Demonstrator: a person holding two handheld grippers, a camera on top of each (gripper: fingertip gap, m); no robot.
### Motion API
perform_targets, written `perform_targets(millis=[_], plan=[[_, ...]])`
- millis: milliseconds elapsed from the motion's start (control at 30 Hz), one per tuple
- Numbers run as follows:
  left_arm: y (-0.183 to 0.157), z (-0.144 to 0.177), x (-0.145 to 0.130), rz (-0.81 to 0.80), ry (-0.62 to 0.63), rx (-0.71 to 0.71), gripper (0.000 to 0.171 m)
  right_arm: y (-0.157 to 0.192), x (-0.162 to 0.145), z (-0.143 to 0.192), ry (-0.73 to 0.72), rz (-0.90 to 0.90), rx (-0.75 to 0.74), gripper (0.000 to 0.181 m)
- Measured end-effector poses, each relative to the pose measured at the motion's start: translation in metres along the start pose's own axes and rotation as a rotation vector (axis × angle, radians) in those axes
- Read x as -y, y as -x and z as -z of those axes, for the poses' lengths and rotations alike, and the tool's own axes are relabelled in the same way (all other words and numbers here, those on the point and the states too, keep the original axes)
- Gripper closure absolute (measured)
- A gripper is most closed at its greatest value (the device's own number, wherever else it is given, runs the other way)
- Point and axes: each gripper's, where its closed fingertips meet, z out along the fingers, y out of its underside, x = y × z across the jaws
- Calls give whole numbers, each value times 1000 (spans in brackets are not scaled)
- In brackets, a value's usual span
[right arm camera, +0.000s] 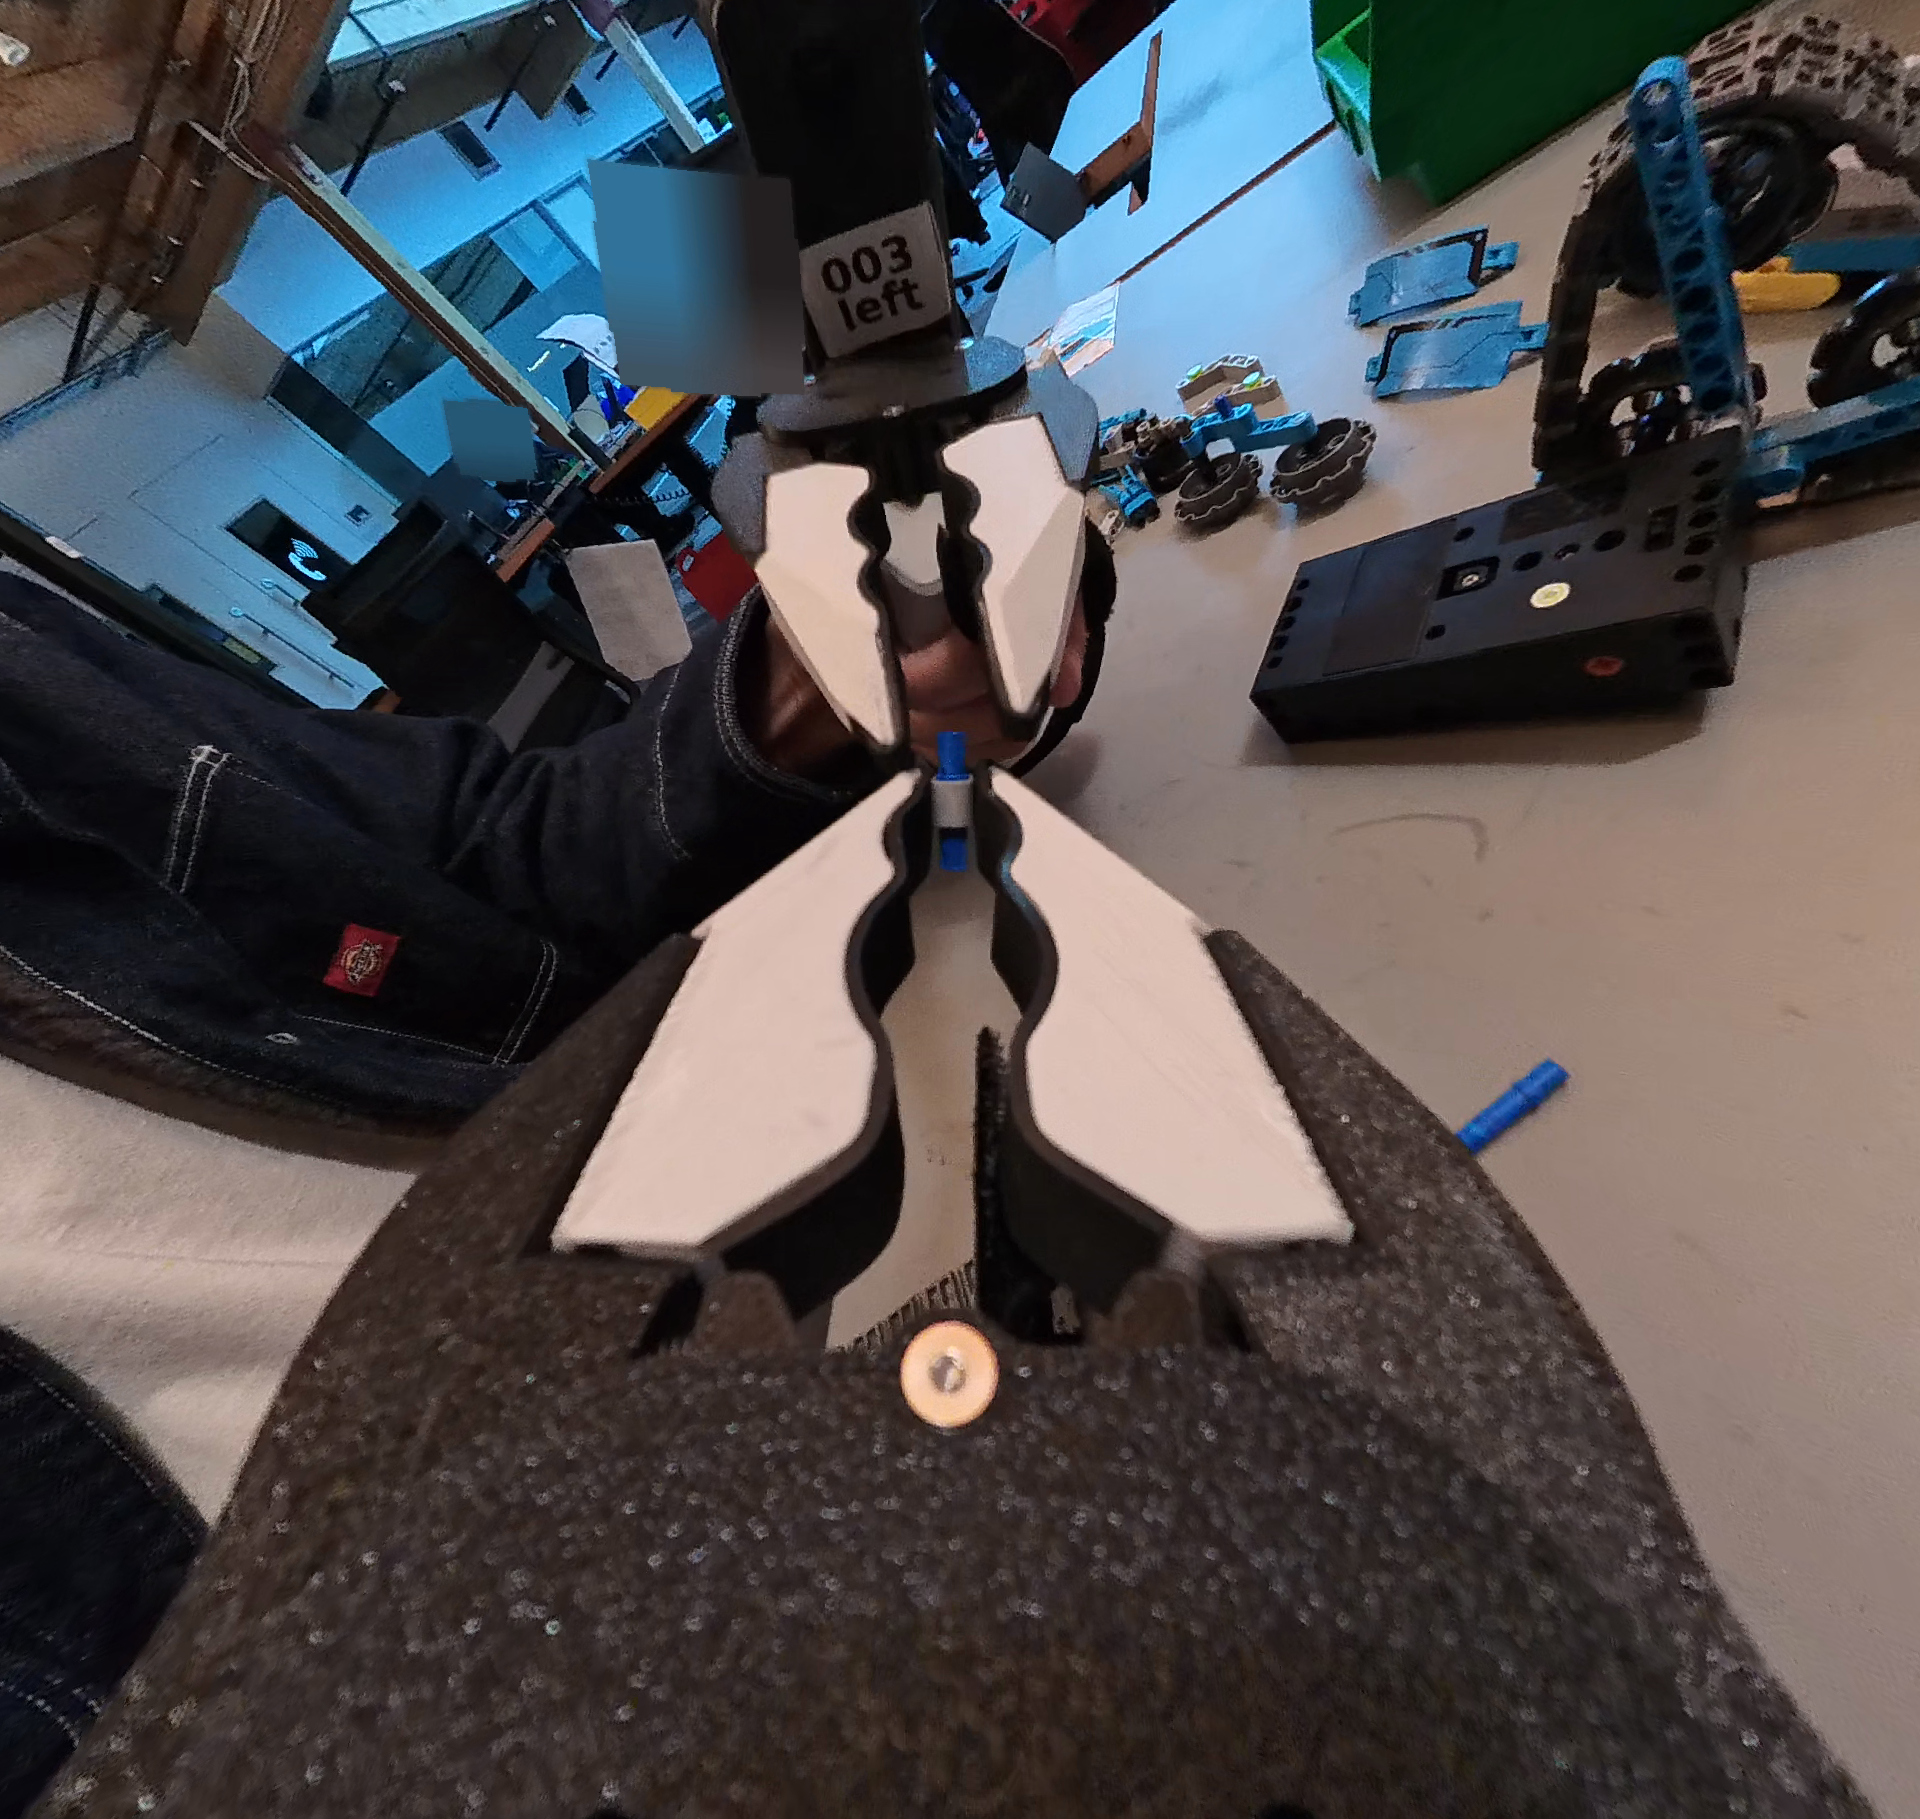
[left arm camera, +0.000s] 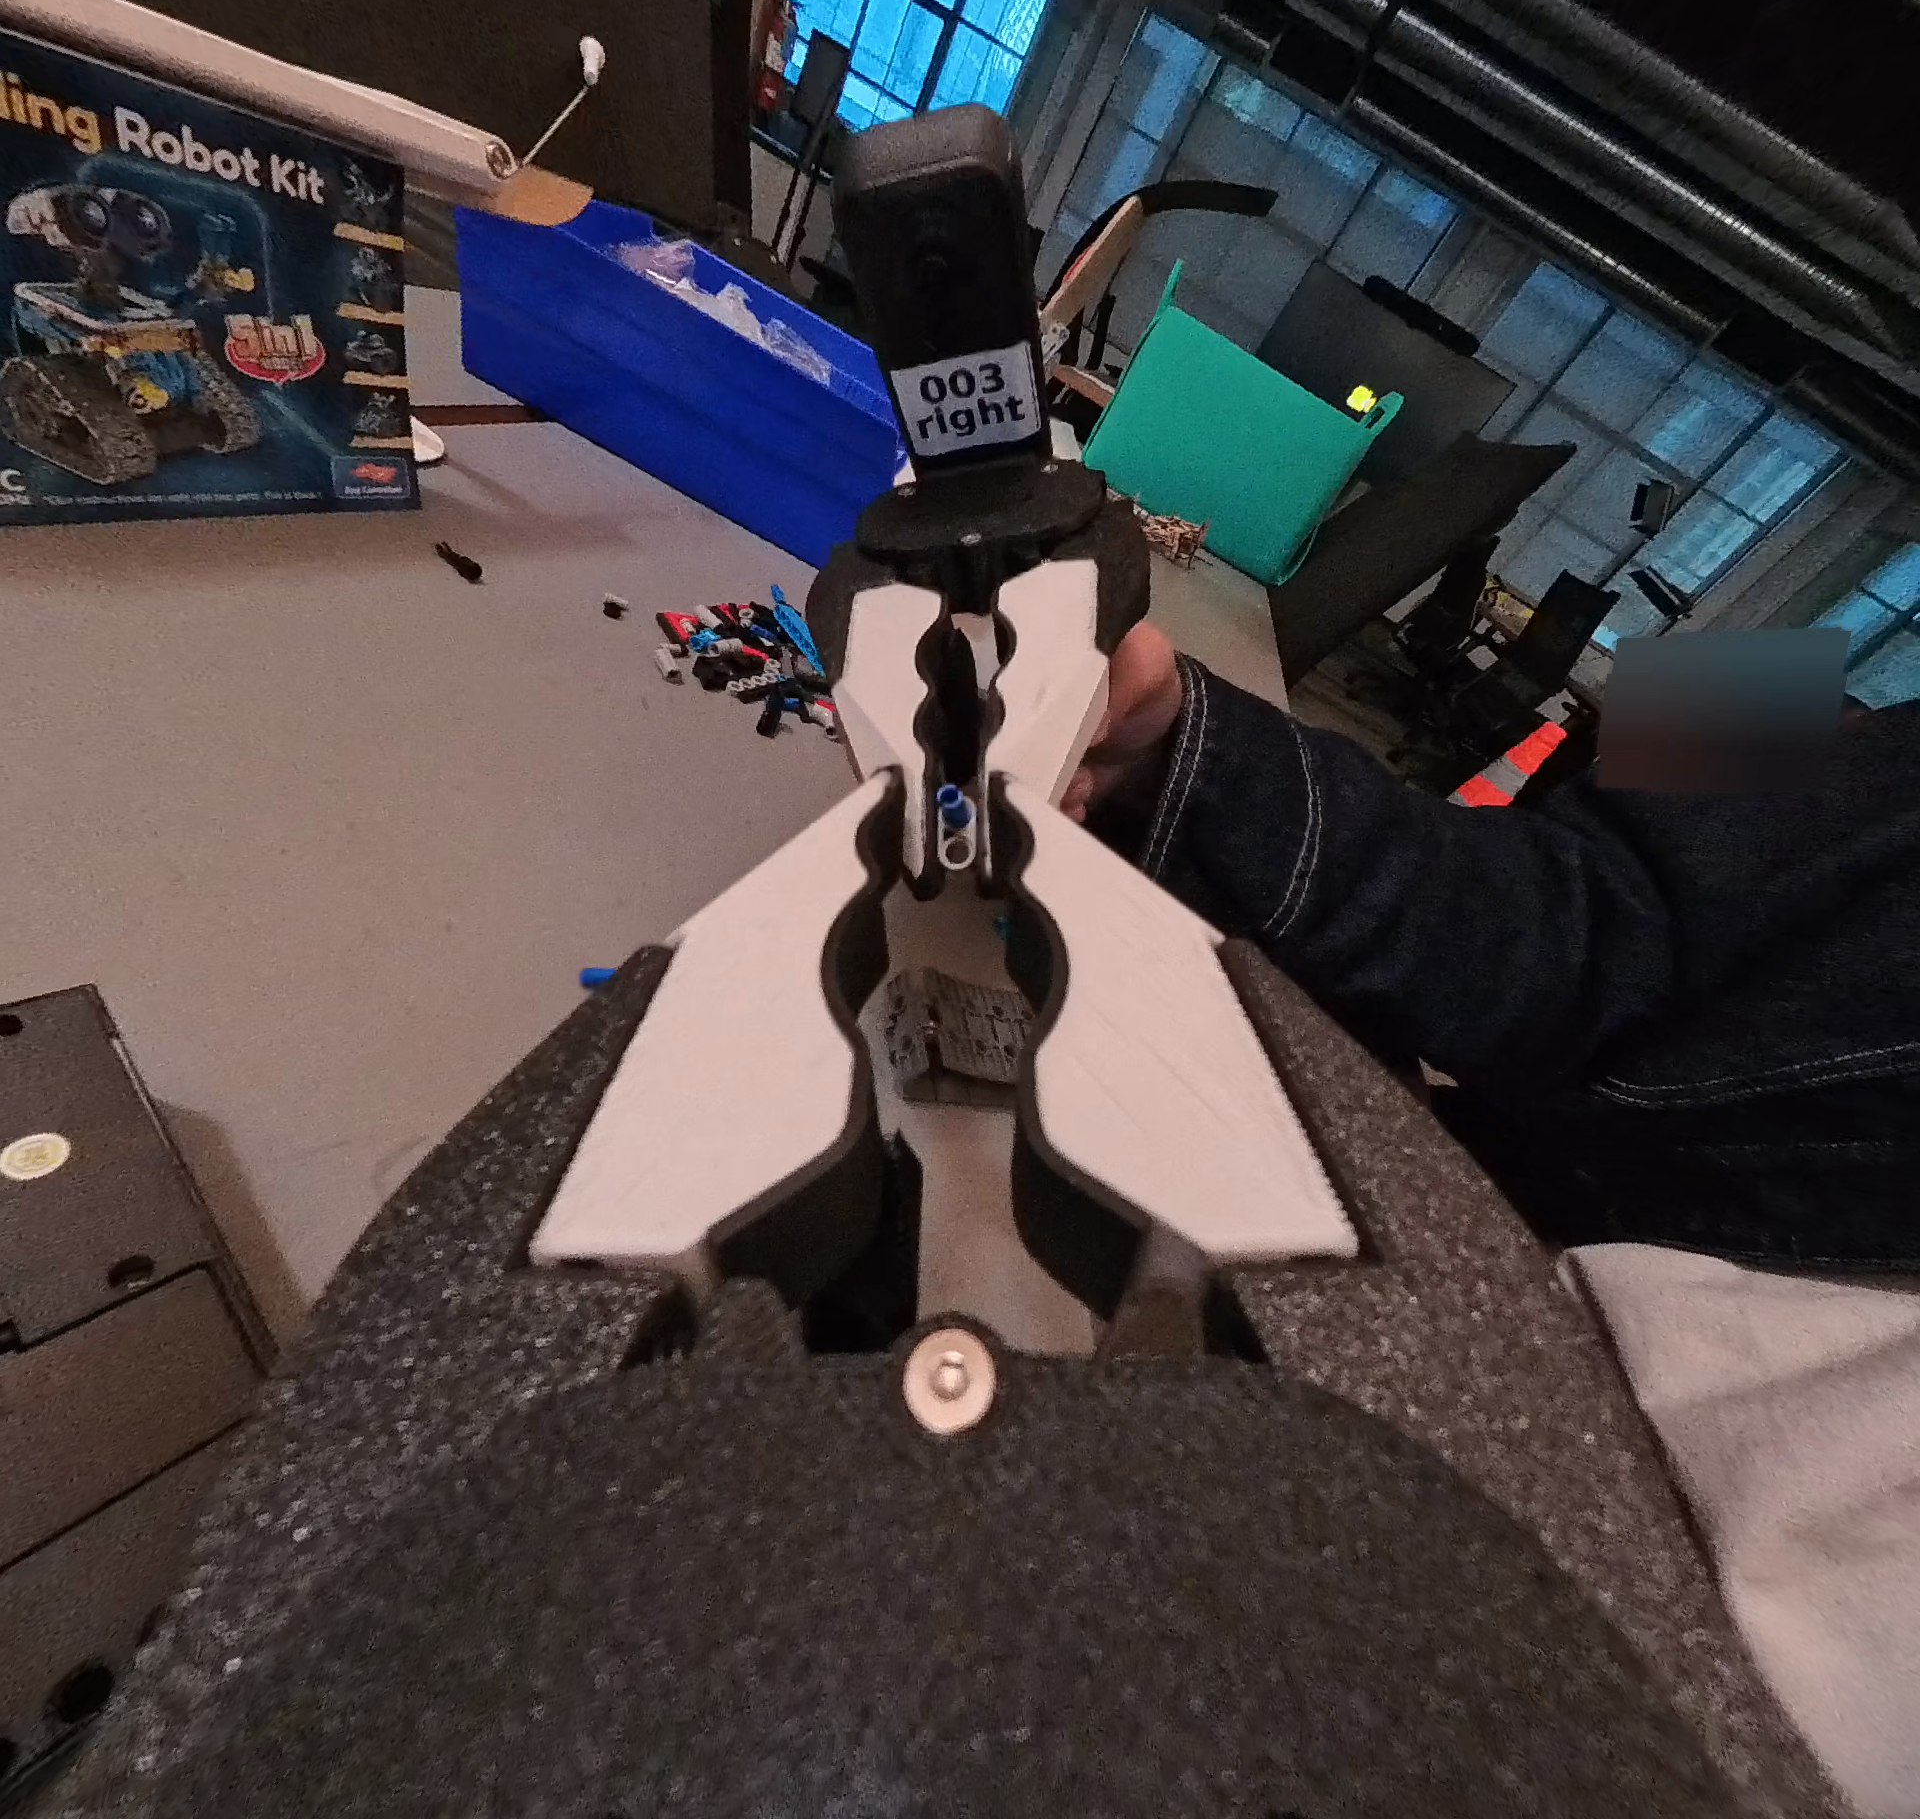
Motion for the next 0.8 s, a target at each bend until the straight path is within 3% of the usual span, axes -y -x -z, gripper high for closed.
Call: perform_targets(millis=[267, 533, 800], plan=[[0, -2, -6, -99, 40, 38, 169, -3, -6, -1, 41, 38, -40, 176], [1, 20, 30, -63, -159, 40, 171, -1, 27, 17, -155, 45, -36, 164], [-4, 17, 33, 5, -196, -37, 171, 6, 36, 4, -196, 165, -54, 167]])
